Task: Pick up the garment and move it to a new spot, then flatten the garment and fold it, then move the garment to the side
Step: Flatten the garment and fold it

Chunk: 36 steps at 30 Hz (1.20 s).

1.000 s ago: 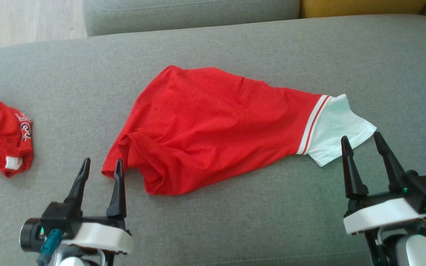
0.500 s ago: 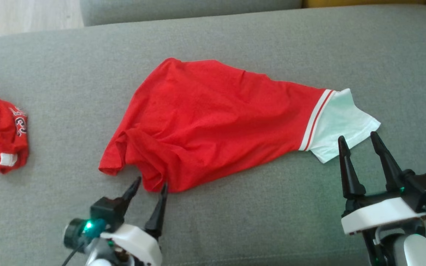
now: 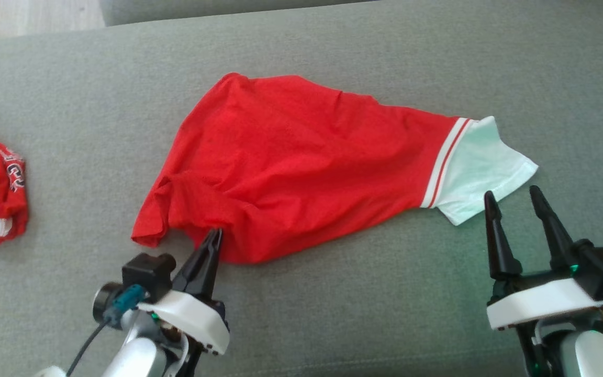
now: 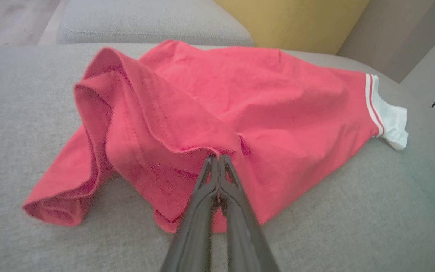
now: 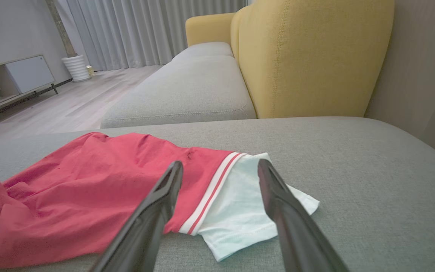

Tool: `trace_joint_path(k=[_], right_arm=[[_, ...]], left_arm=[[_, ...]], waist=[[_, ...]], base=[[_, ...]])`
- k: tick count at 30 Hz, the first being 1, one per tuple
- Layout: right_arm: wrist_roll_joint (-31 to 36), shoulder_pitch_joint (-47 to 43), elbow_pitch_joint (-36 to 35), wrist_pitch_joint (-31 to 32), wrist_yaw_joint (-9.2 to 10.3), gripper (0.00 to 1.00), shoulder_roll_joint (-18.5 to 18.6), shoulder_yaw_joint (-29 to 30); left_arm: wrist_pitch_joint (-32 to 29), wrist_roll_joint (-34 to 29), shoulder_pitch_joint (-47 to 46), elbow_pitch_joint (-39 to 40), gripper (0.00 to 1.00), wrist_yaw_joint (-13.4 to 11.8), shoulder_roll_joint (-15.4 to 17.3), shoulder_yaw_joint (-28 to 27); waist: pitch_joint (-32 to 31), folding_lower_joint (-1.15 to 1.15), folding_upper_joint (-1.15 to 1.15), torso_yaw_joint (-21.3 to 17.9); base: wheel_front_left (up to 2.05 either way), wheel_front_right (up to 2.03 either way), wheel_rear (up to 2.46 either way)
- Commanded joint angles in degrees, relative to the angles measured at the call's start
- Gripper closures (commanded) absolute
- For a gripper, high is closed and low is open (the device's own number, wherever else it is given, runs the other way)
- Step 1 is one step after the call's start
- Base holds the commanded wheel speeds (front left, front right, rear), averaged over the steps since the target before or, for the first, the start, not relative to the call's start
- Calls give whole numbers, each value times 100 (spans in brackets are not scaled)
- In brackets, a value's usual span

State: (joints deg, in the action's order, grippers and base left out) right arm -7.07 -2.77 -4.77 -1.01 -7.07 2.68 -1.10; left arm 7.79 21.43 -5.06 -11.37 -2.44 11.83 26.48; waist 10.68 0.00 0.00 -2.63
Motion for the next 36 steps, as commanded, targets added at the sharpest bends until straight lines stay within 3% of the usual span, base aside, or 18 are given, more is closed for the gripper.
trace_joint_path(k=[1,9,19,25,34,35,36], right_arm=[[-42,216,-178,-61,-42,0,22,-53],[-145,225,-125,-95,-42,0,21,80],[-200,289,-74,-120,-42,0,21,46],[-215,395,-88,-109,-42,0,21,-16],[-234,589,-53,-134,-42,0,21,-105],[-238,610,-41,-146,-42,0,21,-109],[-242,629,-27,-158,-42,0,20,-116]], left_arm=[[161,15,-241,402,100,23,45,-276],[137,150,182,1624,100,-172,84,-364],[-177,262,419,2394,100,-349,149,-396],[-174,356,-122,1825,100,-274,249,-659],[-57,621,-1119,14,100,-28,266,-966],[-53,642,-1208,-186,91,4,254,-965],[-47,649,-1283,-371,53,26,244,-959]], waist=[[11,0,0,63],[-20,0,0,315],[39,0,0,420],[228,0,0,247],[609,0,0,-56],[634,0,0,-69],[653,0,0,-82]], base=[[0,0,0],[0,0,0],[0,0,0],[0,0,0],[0,0,0],[0,0,0],[0,0,0]])
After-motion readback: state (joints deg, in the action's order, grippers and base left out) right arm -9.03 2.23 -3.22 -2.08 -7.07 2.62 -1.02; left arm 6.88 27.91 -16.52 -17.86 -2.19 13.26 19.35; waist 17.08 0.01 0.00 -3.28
